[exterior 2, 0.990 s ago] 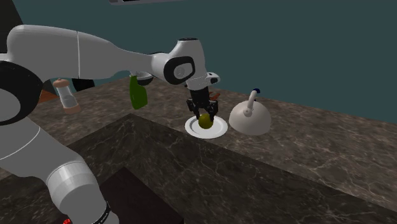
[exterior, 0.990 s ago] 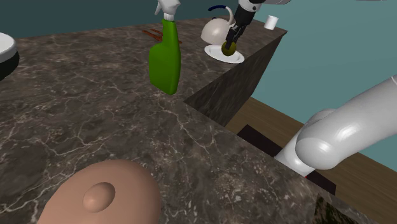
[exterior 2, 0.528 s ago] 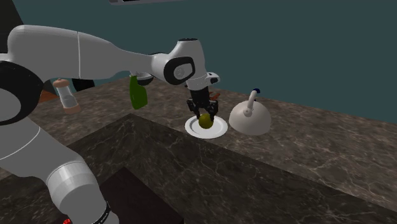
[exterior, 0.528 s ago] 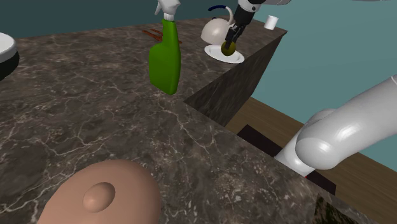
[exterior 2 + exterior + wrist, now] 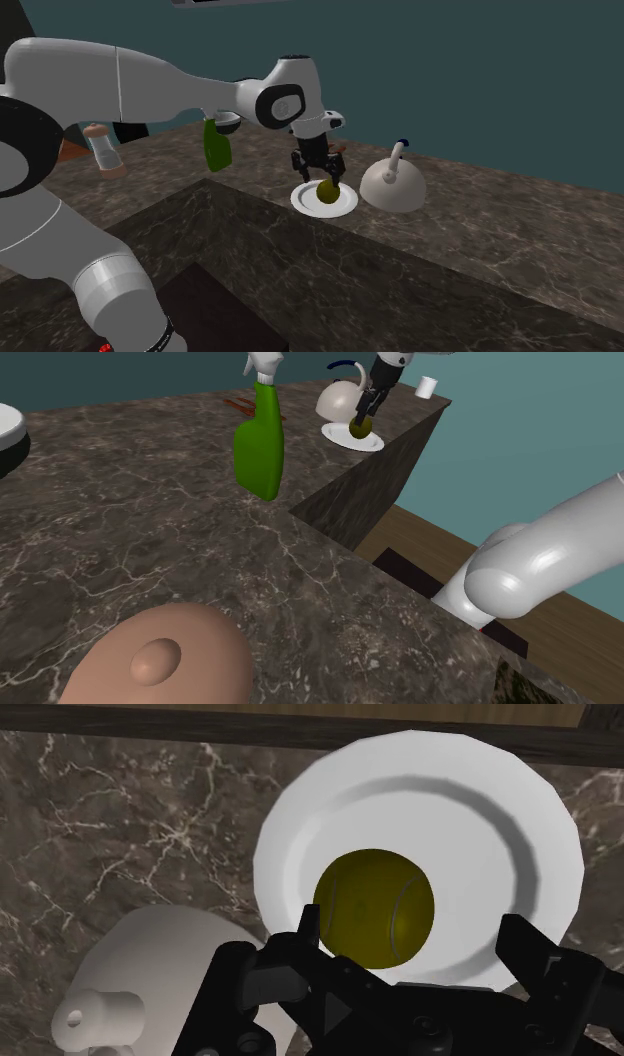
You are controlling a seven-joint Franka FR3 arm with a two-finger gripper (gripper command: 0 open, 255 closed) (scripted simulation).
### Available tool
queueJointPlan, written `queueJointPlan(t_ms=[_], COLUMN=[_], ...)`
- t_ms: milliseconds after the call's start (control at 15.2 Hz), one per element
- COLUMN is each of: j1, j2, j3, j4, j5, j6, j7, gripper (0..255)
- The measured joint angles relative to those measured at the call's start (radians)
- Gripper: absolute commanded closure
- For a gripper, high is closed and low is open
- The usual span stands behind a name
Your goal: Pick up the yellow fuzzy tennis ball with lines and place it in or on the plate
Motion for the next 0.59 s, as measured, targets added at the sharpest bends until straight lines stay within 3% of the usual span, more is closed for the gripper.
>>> queueJointPlan(t_ms=[198,594], j1=[0.002,0.002], j2=[-0.024,-0.021], j3=[0.009,0.01], j4=[0.048,0.067], j5=[-0.002,0.0], j6=[-0.072,-0.089], j7=[0.004,0.003], gripper=[0,0])
